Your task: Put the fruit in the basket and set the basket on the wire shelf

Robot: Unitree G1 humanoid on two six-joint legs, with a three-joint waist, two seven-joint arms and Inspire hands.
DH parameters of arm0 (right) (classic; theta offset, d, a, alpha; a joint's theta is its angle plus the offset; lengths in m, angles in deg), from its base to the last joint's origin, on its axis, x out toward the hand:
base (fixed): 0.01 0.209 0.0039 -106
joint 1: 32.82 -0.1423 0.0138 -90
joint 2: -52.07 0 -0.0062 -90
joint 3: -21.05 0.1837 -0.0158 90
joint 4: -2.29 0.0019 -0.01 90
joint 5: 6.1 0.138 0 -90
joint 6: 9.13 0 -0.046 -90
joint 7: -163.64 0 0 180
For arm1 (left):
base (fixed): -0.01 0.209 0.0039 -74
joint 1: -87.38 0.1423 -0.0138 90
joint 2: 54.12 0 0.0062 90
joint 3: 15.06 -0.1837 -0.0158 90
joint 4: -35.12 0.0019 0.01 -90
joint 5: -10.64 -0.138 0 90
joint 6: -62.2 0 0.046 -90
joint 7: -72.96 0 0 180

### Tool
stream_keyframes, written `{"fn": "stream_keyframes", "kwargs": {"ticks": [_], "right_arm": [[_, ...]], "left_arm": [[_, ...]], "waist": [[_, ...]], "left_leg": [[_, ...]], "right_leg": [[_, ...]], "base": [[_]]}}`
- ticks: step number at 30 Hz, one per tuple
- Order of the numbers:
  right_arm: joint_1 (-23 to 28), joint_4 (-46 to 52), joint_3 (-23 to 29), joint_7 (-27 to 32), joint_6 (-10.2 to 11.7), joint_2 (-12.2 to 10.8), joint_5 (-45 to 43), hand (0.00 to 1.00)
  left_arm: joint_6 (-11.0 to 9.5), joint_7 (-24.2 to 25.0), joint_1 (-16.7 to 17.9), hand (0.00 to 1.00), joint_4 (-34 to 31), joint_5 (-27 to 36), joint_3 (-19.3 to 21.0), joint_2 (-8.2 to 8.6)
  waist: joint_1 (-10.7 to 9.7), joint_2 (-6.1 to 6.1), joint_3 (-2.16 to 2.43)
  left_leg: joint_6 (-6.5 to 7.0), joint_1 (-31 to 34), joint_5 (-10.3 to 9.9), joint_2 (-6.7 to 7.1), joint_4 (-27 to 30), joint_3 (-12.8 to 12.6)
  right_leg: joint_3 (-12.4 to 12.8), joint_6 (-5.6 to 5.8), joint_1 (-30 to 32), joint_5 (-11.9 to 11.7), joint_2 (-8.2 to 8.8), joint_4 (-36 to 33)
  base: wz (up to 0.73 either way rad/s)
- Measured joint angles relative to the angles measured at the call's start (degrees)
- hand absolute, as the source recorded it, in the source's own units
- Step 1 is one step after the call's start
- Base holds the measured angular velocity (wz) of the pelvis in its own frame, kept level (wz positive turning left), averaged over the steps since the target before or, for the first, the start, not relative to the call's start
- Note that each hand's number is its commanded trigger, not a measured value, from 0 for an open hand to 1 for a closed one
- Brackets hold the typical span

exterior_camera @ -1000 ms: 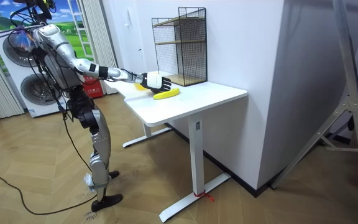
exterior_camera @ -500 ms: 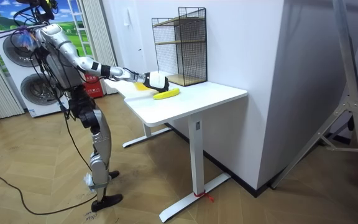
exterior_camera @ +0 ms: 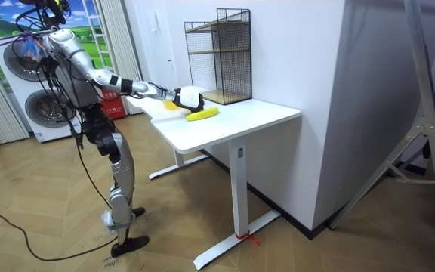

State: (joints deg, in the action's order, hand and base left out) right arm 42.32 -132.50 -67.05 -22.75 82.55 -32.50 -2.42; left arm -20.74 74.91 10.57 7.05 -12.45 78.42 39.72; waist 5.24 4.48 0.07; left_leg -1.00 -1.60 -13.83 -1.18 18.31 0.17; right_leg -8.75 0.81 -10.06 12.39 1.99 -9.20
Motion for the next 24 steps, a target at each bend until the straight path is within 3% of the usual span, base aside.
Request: {"fn": "stream_keyframes", "kwargs": {"ticks": [4, 10, 24], "right_arm": [[0.2, 2.3, -0.5, 0.9, -0.7, -0.1, 1.8, 1.00], [0.2, 5.7, -0.8, 2.6, -1.6, -1.4, 1.6, 1.00], [1.2, 22.1, -0.8, 3.4, -1.8, -1.6, 1.6, 1.00]], "left_arm": [[0.0, 0.3, -0.1, 0.00, 0.0, -0.1, 0.7, 0.03], [0.0, 0.8, -0.1, 0.00, 0.0, 0.0, 0.7, 0.16], [-0.7, -0.4, -0.2, 0.00, 0.0, -0.2, 0.9, 0.30]], "waist": [[0.0, 0.03, 0.17], [0.0, -0.10, 0.00], [-0.1, -0.07, -0.18]], "left_leg": [[-0.05, -0.1, 0.2, 0.00, -0.7, -0.4], [-0.05, -0.1, 0.2, -0.12, -0.9, -0.9], [-0.05, -0.2, 0.2, -0.15, -1.3, -1.0]], "right_leg": [[0.3, 0.00, 0.7, 0.0, 0.08, -0.6], [0.7, 0.00, 1.0, 0.0, 0.08, -0.7], [0.7, -0.01, 0.9, 0.0, 0.07, -0.6]], "base": [[-0.06], [-0.04], [0.00]]}}
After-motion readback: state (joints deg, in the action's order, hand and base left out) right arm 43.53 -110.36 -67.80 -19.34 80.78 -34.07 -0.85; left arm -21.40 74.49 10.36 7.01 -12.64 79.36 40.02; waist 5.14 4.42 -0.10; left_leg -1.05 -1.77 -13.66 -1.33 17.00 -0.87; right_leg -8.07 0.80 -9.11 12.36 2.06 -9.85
